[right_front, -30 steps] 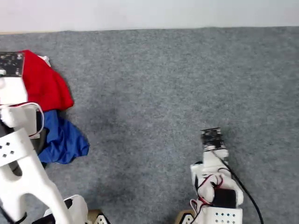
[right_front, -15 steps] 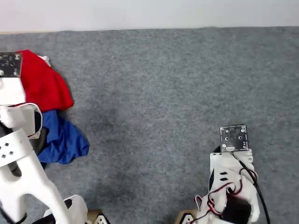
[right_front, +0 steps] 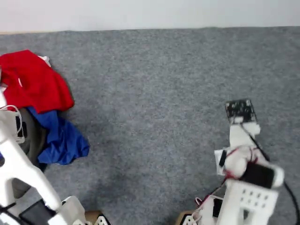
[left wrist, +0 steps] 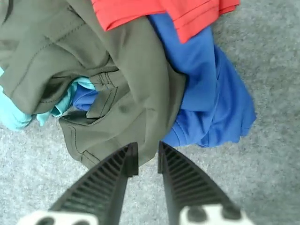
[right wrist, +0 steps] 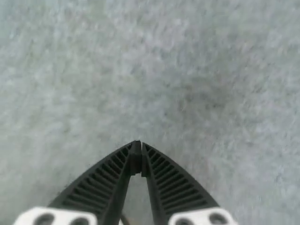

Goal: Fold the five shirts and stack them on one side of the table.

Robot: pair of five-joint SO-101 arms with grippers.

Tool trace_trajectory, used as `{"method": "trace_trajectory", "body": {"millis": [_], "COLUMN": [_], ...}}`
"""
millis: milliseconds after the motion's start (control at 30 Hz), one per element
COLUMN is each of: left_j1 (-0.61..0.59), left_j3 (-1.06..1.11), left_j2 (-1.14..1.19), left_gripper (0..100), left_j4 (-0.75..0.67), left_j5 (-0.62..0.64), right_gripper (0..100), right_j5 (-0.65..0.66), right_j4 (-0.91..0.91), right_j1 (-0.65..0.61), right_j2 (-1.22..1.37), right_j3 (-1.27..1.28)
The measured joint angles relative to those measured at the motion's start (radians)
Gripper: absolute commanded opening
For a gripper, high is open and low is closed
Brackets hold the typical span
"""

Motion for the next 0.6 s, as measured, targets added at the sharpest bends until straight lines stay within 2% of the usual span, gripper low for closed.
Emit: {"method": "trace_trajectory", "body": {"millis": [133,267,600], "left_j1": [-0.003,-0.005,-0.005], "left_j3": [0.0,0.0,0.0], "left_j2": [0.066,0.112,0.206], "left_gripper": [15,24,24], "left_j4": [0.0,0.0,-0.089], "left_j5": [0.0,0.0,-0.002], "right_gripper": [0.9,0.9,0.9], "right_j5": [0.0,0.0,0.0], "right_j4": [0.064,0.078,0.123], "right_j1": [0.002,0.002,0.002], "right_j2": [0.147,0.187,0.187], "right_j3": [-0.138,-0.173,-0.173]}}
